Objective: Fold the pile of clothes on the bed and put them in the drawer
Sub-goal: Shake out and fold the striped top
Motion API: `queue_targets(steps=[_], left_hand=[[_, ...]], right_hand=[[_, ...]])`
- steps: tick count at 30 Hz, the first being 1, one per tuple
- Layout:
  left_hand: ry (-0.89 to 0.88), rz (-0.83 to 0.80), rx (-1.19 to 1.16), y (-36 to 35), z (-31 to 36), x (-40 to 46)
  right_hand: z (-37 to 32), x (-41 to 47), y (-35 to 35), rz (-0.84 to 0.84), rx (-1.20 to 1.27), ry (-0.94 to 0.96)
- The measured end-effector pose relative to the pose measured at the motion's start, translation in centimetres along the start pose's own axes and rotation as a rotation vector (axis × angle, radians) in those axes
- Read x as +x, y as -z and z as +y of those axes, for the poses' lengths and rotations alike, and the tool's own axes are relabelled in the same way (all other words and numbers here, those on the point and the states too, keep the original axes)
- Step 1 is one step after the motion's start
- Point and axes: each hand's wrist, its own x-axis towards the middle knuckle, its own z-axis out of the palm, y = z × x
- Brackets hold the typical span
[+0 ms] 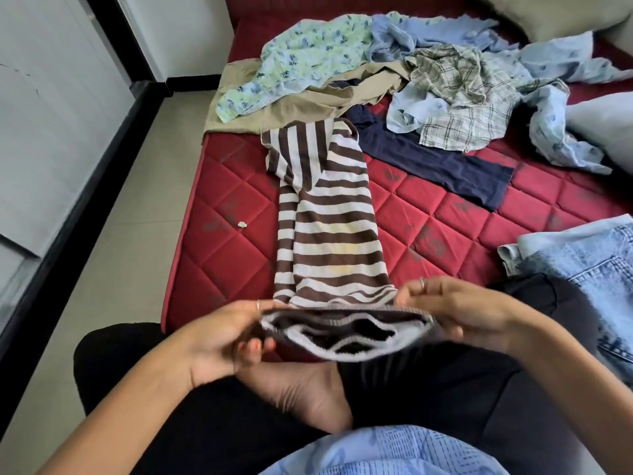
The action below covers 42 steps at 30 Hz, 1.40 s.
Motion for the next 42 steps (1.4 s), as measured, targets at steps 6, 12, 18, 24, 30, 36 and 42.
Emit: queue_targets(steps=[6, 12, 18, 24, 30, 36, 42], left_hand=[[-0.125, 0.152, -0.251, -0.1, 7.7, 6.4], [-0.338, 0.308, -0.193, 0.8, 9.4, 14.2], [-0.409, 0.622, 0.271, 3.1, 2.6, 15.0], [-0.317, 0.529, 0.585, 3.9, -1.2, 14.1], [-0.377, 0.631, 0.631, 2.0, -1.2, 14.0], [-0.442, 0.452, 0.374, 0.5, 3.2, 12.9], [-0.623, 0.399, 0.191, 0.0, 7.1, 9.9]], right_hand=[[-5.0, 6.9, 3.1, 0.205, 0.536, 0.085], [-3.9, 15.1, 5.8, 0.537, 0.539, 0.175], [2.6, 14.8, 5.9, 0.642, 0.115, 0.170], [6.2, 13.8, 6.0, 0.661, -0.311, 0.108], [7.1, 14.6, 3.2, 0.623, -1.172, 0.600], [6.7, 16.2, 1.6, 0.528, -1.462, 0.758], [-0.9, 14.1, -0.1, 0.688, -1.357, 0.751]])
